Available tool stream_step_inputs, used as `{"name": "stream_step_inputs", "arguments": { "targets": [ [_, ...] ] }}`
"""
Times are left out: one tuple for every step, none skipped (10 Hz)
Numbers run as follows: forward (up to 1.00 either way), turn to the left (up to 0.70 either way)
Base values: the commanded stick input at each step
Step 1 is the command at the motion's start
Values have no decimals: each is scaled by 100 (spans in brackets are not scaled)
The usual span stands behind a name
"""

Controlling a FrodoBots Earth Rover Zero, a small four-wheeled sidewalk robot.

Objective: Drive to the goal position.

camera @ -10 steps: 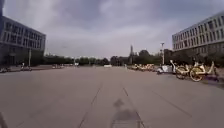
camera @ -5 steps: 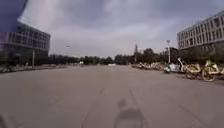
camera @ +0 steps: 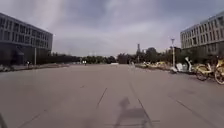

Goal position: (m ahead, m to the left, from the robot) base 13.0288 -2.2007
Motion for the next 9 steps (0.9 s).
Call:
{"name": "stream_step_inputs", "arguments": {
  "targets": [
    [100, 0],
    [100, 0],
    [100, 0],
    [100, -20],
    [100, -34],
    [100, -11],
    [100, 0],
    [100, -23],
    [100, -27]
  ]
}}
